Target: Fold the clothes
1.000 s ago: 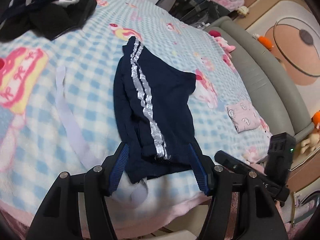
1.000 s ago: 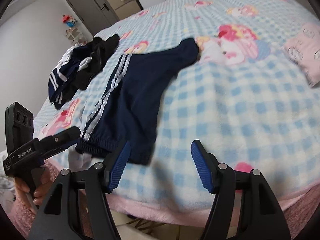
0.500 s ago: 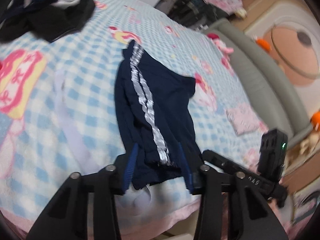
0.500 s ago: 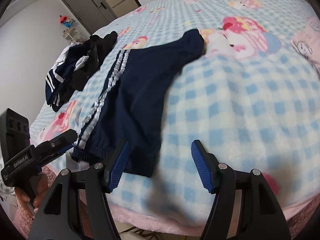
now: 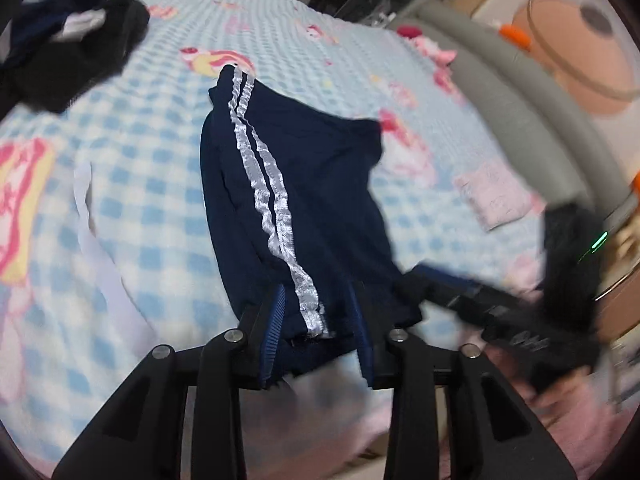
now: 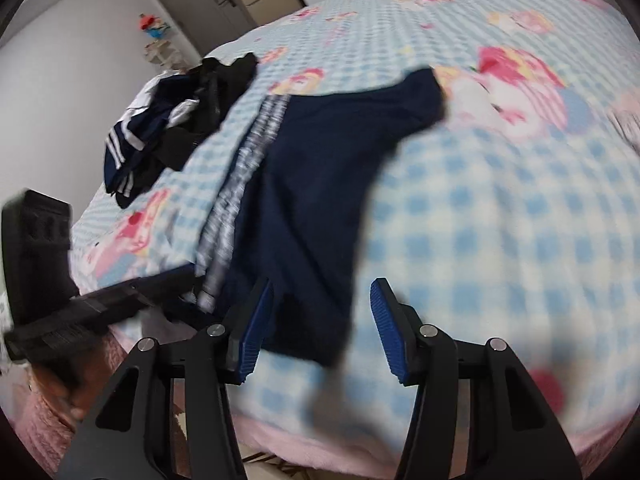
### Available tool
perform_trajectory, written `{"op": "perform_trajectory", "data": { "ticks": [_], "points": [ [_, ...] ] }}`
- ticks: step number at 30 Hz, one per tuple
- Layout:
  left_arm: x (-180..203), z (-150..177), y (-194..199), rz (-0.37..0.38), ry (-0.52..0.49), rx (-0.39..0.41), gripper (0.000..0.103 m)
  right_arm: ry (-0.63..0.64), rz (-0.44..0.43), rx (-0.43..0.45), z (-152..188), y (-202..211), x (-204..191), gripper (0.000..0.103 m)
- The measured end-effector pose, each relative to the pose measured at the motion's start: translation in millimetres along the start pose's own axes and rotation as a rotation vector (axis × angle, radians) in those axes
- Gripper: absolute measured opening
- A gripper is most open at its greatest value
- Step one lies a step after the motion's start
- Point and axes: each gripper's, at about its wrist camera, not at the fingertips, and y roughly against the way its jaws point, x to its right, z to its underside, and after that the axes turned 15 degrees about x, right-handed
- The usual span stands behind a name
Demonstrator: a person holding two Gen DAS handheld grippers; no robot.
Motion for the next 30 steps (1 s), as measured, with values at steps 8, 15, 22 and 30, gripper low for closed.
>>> {"op": "perform_trajectory", "data": {
  "ticks": [8,15,22,30],
  "points": [
    [-10.7,-1.1,27.9,-0.044,0.024,0.06,0.012,-0.02,0.046,-0.047,5.8,-15.9,5.7,0.054],
    [-51.0,3.8,21.1,-0.017,0.247,0.049,0.057,-0.063,0.006,-0.081,12.2,-12.6,16.0,0.054],
    [-39.3,10.5,-7.7,-0.056,0.196,-0.01,0.067,-0.131,-0.051,-0.122,15.1,-33.9,22.6,0.058],
    [-10.2,13.3,-5.3,-0.165,0.007,0.0,0.027,-0.039,-0.041,-0.074,17.2,-22.7,11.8,0.025]
  ]
}}
